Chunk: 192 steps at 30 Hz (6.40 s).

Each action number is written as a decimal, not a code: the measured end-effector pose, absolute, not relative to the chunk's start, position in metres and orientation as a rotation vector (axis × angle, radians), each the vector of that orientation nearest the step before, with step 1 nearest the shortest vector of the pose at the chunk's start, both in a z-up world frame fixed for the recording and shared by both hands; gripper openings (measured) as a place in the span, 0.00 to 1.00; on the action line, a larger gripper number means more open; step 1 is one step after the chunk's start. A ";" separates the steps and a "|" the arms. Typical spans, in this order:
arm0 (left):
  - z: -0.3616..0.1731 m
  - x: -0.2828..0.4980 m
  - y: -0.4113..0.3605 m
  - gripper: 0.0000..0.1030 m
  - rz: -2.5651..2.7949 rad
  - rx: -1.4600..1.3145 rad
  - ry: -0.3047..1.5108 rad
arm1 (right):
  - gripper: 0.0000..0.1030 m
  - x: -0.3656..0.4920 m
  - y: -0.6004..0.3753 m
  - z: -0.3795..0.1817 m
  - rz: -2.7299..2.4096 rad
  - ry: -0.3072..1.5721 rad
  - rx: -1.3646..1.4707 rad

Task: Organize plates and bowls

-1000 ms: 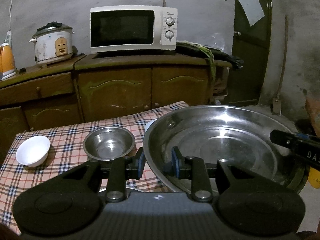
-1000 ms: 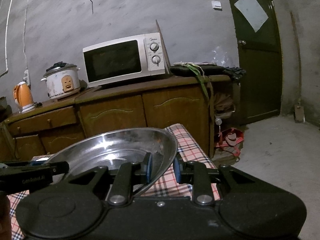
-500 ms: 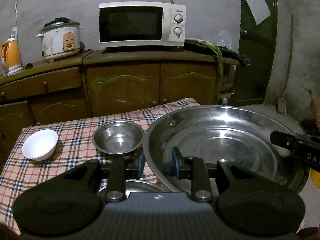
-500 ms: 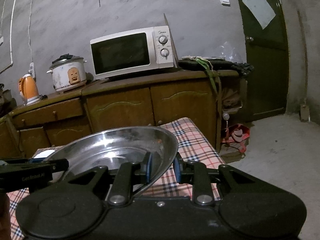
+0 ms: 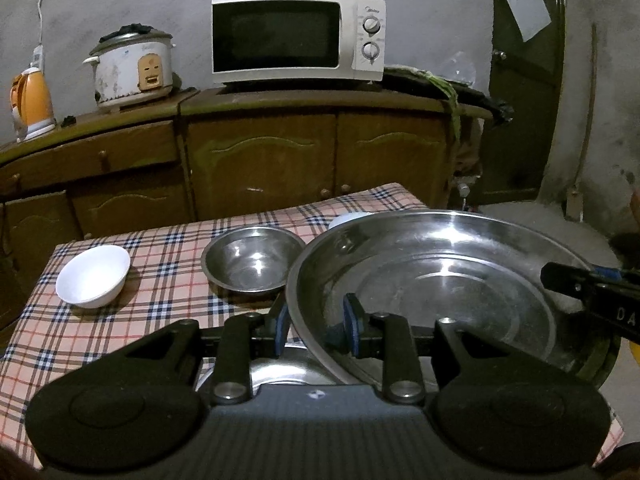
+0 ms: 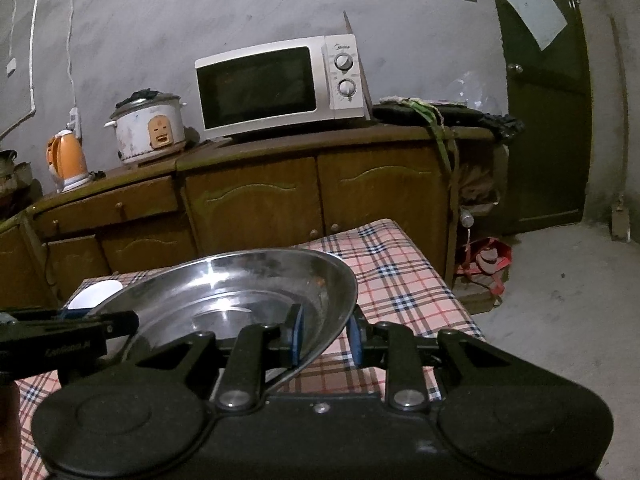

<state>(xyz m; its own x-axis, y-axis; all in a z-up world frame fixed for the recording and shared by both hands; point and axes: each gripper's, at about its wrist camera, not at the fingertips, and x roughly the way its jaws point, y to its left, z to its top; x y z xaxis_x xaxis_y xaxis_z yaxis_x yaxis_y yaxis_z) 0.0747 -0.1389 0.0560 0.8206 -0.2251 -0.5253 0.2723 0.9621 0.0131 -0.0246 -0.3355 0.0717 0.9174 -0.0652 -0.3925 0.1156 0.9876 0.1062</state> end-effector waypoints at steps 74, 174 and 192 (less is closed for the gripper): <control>-0.040 0.098 -0.057 0.31 -0.101 0.148 0.785 | 0.33 0.044 -0.248 -0.051 0.088 0.716 0.068; -0.072 0.136 -0.055 0.59 -0.170 0.067 0.868 | 0.41 0.075 -0.268 -0.094 0.165 0.723 0.171; -0.051 0.127 -0.063 0.46 -0.160 0.058 0.803 | 0.34 0.062 -0.271 -0.071 0.125 0.661 0.154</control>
